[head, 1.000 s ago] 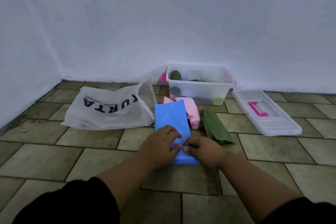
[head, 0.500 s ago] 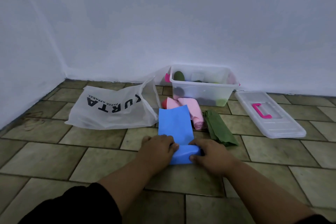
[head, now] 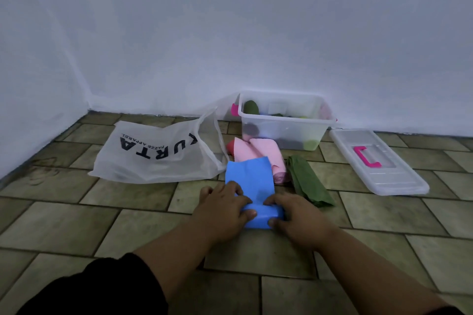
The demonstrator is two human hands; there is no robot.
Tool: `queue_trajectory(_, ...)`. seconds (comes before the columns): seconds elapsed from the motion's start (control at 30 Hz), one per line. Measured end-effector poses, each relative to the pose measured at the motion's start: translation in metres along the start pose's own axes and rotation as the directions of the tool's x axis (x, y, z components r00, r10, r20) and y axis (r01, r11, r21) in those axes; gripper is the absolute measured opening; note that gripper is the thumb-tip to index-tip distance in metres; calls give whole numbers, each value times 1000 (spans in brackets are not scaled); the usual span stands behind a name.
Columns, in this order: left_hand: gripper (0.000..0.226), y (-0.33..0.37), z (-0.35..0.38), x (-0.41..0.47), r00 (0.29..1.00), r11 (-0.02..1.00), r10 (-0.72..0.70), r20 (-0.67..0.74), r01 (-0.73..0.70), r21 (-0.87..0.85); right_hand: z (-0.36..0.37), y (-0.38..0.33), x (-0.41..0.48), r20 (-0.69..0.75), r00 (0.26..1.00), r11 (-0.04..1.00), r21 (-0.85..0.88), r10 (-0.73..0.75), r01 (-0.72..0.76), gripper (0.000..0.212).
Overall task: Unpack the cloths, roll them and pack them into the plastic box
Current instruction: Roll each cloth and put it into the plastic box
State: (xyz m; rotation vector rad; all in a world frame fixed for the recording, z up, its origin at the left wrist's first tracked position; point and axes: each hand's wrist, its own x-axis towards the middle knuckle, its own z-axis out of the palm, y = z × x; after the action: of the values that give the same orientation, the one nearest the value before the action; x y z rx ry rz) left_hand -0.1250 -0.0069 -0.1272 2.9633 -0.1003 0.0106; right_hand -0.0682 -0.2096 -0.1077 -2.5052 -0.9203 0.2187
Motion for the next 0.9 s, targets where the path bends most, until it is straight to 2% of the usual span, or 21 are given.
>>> queue_trajectory(0.1,70,-5,6,-7,997,996,73,-30,-71,49,-3,1,7,34,998,999,12,47,-47,32)
queue_trajectory(0.2,53,-5,7,-10,994,998,67,-88,-66,15,0,3,6,10,997,996,-36,76,-76,34)
queue_trajectory(0.27,44,-3,2,-5,998,999,38,-58,-38,12,1,4,3,-20,998,998,-21,63,-64,33)
queue_trajectory(0.37,39,-4,-3,2,1000,1000,-18,13,19,-10,1,5,1,9,1000,1000,16,26,-26,28)
queue_trajectory(0.43,45,-4,-4,3,1000,1000,-4,-29,5,28,-1,5,5,17,999,999,21,35,-36,25)
queue_trajectory(0.53,60,-4,0,-1,990,995,85,-112,-78,68,0,6,12,2,998,997,-44,56,-56,34)
queue_trajectory(0.6,58,-3,3,-4,988,991,112,-106,-103,85,1,6,14,-3,998,991,-114,70,-70,40)
queue_trajectory(0.77,44,-2,-4,7,999,1000,29,-13,-29,-3,1,-4,5,-114,976,971,-173,-184,163,42)
queue_trajectory(0.83,43,-2,-10,14,1000,1000,4,26,-4,-11,4,-6,4,-83,971,953,-227,-224,200,40)
queue_trajectory(0.9,48,-3,-14,18,998,998,-36,54,34,51,7,-5,6,-57,976,938,-292,-212,187,40)
